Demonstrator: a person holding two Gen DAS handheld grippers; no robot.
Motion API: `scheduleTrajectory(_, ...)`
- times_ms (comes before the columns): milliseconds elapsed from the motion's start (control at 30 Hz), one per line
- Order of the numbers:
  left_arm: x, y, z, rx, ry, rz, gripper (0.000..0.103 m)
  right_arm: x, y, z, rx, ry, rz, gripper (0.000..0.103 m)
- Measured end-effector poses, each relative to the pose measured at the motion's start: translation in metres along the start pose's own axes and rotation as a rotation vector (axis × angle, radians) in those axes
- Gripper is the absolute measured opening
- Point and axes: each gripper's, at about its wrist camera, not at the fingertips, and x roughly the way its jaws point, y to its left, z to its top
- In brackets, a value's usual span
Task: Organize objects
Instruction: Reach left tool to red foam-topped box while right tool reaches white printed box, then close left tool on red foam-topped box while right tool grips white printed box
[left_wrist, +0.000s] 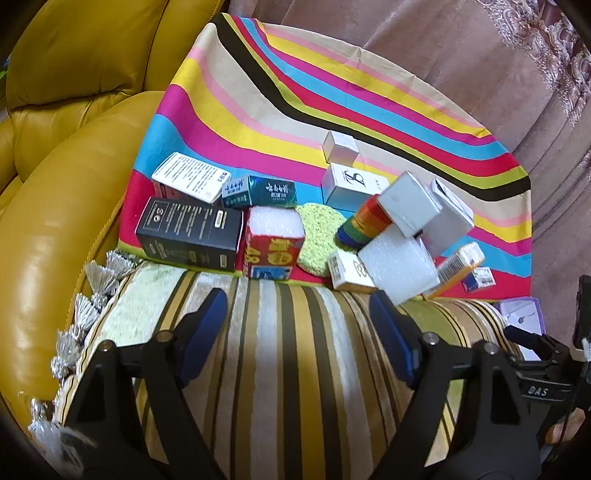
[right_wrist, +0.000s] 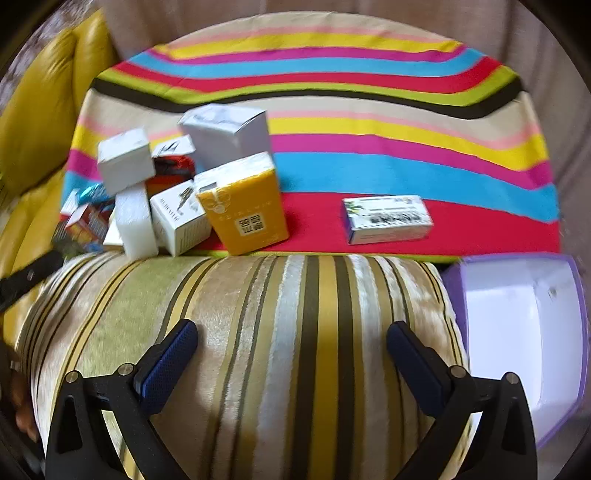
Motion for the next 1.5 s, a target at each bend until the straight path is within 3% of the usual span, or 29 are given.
scheduleTrajectory(267, 0.013, 0.009, 0.023, -0.011, -0.003, -0.001, 0.064, -0.001, -0.016, 0.001, 0.035, -0.034, 0.099, 0.103)
scheduleTrajectory(400, 0.02, 0.007, 0.029, -0.001, 0.003, 0.008, 0.06, -0.009, -0.028, 0.0, 0.094, -0.048, 0.085, 0.103)
scheduleTrajectory(467, 0.025, 0.006, 0.032, 0.008, 0.011, 0.016, 0.06, -0.013, -0.038, 0.001, 0.134, -0.056, 0.119, 0.103)
scheduleTrajectory(767, 0.043, 0.001, 0.039, 0.041, 0.048, 0.063, 0.052, -0.017, -0.06, 0.012, 0.139, -0.076, -0.01, 0.103)
scheduleTrajectory(1000, 0.045, 0.001, 0.041, 0.052, 0.038, 0.085, 0.047, 0.004, -0.066, 0.029, 0.103, -0.061, -0.05, 0.103)
scheduleTrajectory(1367, 0.032, -0.001, 0.038, 0.074, -0.035, 0.046, 0.046, 0.034, -0.067, 0.052, 0.037, -0.025, -0.088, 0.103)
scheduleTrajectory(1500, 0.027, -0.003, 0.038, 0.07, -0.061, 0.034, 0.046, 0.045, -0.069, 0.058, 0.039, -0.003, -0.102, 0.096)
